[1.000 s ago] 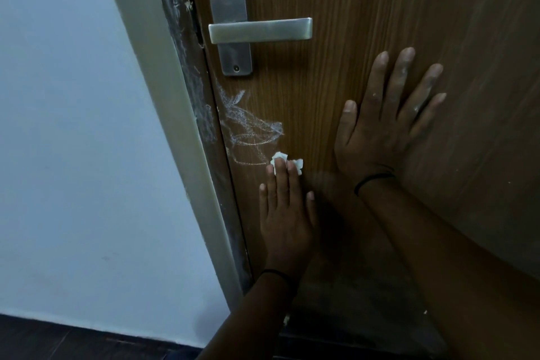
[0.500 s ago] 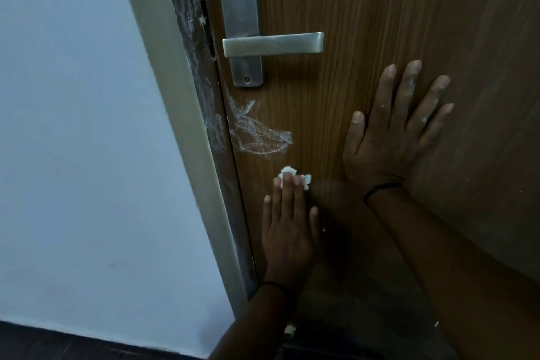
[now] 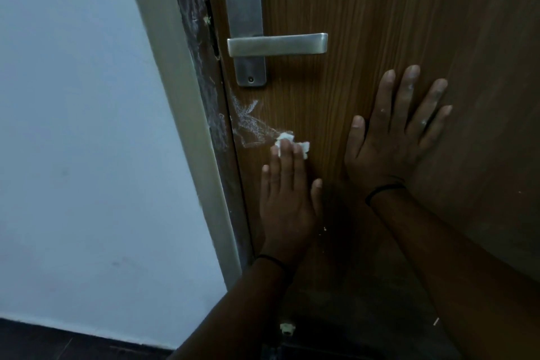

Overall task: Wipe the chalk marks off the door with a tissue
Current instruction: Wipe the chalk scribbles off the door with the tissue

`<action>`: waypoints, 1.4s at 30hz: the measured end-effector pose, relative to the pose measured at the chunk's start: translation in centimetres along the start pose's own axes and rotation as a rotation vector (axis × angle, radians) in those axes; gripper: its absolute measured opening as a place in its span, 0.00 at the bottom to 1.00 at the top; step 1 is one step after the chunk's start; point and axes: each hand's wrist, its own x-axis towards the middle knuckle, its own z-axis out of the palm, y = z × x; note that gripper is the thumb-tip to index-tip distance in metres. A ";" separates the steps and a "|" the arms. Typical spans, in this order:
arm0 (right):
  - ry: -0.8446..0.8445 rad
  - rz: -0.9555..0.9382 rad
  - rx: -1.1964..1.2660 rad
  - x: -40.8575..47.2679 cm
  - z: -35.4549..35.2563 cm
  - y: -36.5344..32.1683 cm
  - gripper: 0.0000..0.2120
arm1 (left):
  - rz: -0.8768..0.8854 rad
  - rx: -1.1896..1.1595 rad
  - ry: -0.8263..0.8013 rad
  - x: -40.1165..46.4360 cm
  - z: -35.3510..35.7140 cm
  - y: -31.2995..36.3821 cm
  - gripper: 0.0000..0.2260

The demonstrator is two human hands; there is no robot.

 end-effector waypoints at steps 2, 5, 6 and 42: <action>-0.025 0.004 0.005 -0.1 -0.1 0.2 0.31 | 0.019 0.017 -0.010 0.0 0.0 0.5 0.29; -0.055 -0.017 0.027 0.0 -0.7 0.1 0.32 | 0.014 0.034 -0.014 0.0 -0.7 0.1 0.28; -0.064 -0.018 0.040 0.0 -0.9 0.1 0.32 | 0.033 0.032 -0.009 0.3 -1.0 0.0 0.28; -0.009 -0.135 0.076 8.3 -2.8 -3.0 0.28 | -0.136 -0.091 -0.030 -1.2 -2.3 -5.4 0.29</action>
